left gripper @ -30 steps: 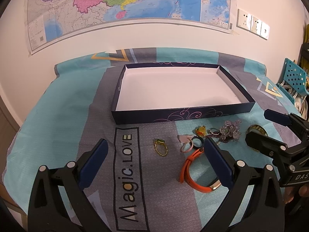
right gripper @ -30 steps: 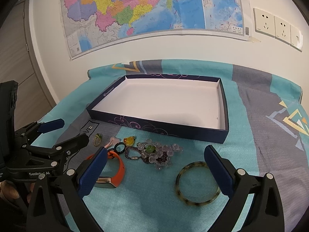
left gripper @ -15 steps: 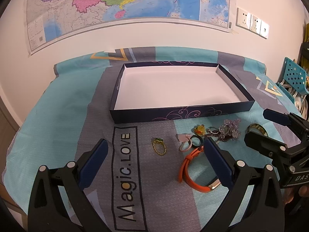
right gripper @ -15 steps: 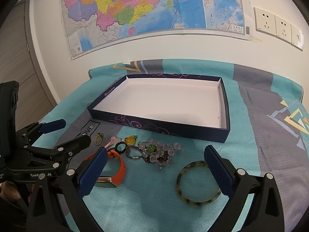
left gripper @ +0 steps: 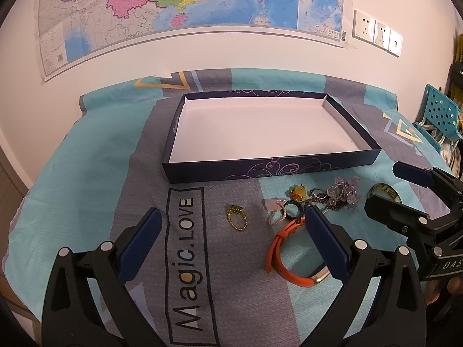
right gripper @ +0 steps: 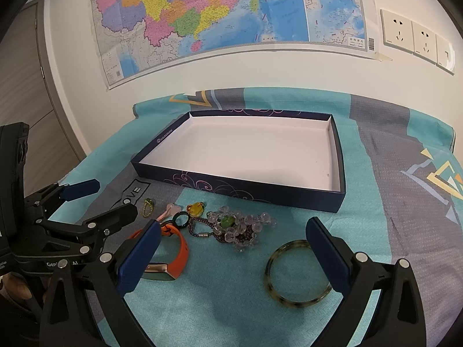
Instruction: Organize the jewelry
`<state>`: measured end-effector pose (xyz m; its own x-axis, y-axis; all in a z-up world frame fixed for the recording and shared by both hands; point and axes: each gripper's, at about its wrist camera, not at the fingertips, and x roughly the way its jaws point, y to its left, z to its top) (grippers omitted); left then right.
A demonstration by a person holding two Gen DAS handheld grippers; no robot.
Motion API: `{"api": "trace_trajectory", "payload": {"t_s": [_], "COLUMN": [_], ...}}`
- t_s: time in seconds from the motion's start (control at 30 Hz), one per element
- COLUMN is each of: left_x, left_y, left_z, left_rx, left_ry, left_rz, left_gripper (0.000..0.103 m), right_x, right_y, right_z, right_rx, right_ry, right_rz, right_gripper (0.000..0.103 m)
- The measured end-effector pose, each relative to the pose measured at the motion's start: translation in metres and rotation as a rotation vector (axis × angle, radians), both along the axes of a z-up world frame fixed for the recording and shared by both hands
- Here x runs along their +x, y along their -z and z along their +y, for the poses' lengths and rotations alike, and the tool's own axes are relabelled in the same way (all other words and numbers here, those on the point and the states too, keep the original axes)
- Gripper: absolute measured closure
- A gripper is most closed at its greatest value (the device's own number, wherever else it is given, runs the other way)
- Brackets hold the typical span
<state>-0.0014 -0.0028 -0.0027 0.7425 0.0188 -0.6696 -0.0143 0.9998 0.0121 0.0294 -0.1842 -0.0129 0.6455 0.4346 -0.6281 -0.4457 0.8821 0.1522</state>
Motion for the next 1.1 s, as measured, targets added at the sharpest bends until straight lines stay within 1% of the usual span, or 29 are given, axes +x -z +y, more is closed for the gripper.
{"api": "trace_trajectory", "payload": {"t_s": [0.7, 1.1], "left_x": [0.0009, 0.0025], "left_y": [0.0029, 0.0074], "left_z": [-0.0046, -0.0032], "left_rx": [0.002, -0.013], "left_ry": [0.018, 0.046], "left_rz": [0.011, 0.033], "left_gripper": [0.006, 0.006], "right_x": [0.0004, 0.0023], "right_y": [0.0018, 0.0016], "right_z": [-0.0023, -0.0064], "right_rx": [0.012, 0.017], "right_ry": [0.002, -0.002], "right_rz": [0.012, 0.021], "right_gripper": [0.006, 0.006]}}
